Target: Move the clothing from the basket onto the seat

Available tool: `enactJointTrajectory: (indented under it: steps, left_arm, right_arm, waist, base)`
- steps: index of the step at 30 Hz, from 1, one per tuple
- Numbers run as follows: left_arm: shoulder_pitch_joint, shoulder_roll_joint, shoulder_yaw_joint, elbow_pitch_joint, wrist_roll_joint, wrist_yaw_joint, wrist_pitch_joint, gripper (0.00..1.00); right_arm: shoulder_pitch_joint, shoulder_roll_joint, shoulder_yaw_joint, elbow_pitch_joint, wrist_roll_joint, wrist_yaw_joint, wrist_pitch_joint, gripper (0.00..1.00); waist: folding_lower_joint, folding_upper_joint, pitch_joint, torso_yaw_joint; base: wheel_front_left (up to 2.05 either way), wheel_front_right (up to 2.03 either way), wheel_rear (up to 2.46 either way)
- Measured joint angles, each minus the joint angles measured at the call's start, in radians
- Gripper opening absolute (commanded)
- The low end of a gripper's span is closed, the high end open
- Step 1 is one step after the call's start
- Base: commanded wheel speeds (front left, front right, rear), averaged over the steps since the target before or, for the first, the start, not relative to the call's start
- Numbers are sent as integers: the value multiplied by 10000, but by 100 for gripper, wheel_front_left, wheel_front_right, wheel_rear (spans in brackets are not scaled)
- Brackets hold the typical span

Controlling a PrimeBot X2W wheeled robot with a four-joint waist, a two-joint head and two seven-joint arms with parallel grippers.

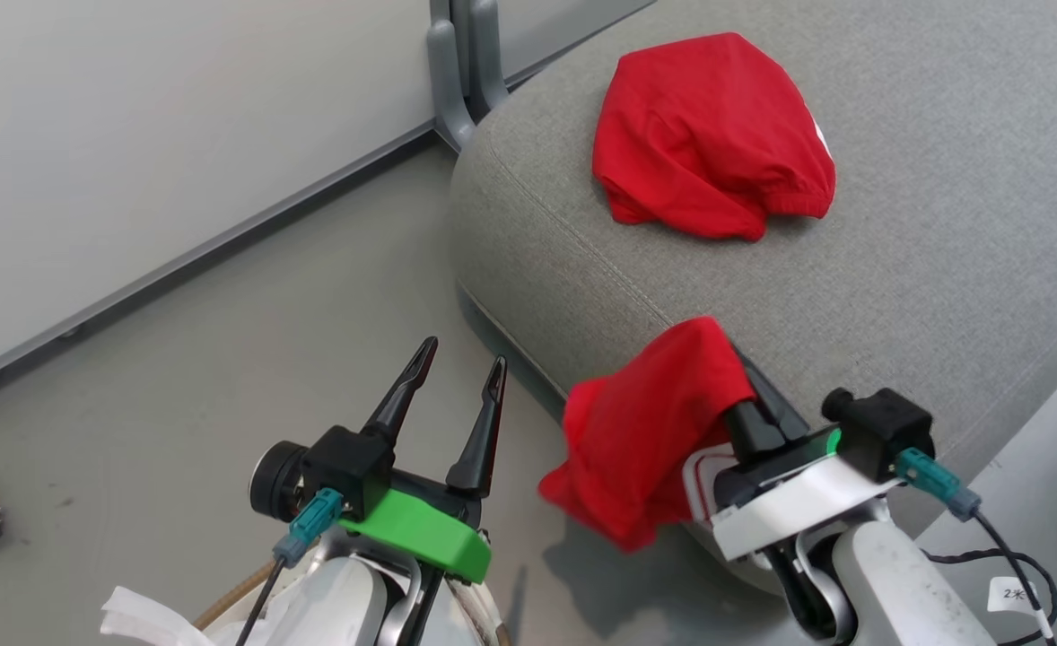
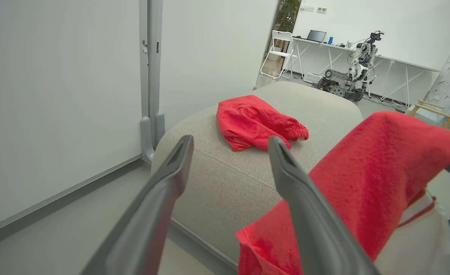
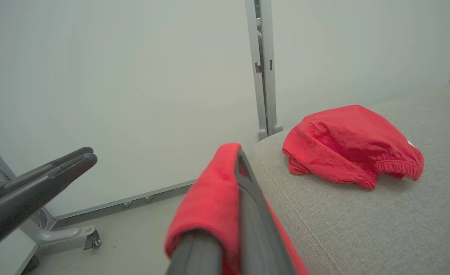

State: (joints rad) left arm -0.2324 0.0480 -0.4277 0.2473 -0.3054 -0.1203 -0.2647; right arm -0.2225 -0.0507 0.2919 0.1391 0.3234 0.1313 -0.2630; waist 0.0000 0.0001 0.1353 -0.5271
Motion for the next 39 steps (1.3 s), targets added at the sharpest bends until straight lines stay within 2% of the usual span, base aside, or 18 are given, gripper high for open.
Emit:
enactJointTrajectory:
  steps: [5,11,18,26,32,39]
  left_arm:
    - [-162,0,-109,150,73,-40,0,100]
    - [-362,0,6,393,504,-69,0,100]
    - [-366,2,370,558,976,-77,0,100]
    - [-795,86,94,596,1055,-84,0,100]
    - [-1112,282,-211,608,1064,-84,0,100]
    - [-1406,418,-228,546,1068,-84,0,100]
  right_arm:
    - [-567,-84,-393,-159,-169,0,0,0]
    - [-2939,-1310,-947,-134,-328,0,-2,0]
    - [-5871,-2801,-1127,1340,-637,2,0,0]
    - [-7855,-4123,-2194,3622,-1584,2,0,0]
    - [-8330,-4431,-3580,5172,-2428,2,0,0]
    - [-7864,-4006,-5066,5799,-3122,2,-2,0]
  waist:
    - [0,0,328,-137]
    - [1,0,727,-185]
    - [1,0,1229,-96]
    - [1,0,1773,636]
    - [1,0,2270,1239]
    - [1,0,3003,1829]
  base:
    - [0,0,0]
    - [0,0,0]
    - [0,0,0]
    - [0,0,0]
    - [0,0,0]
    - [0,0,0]
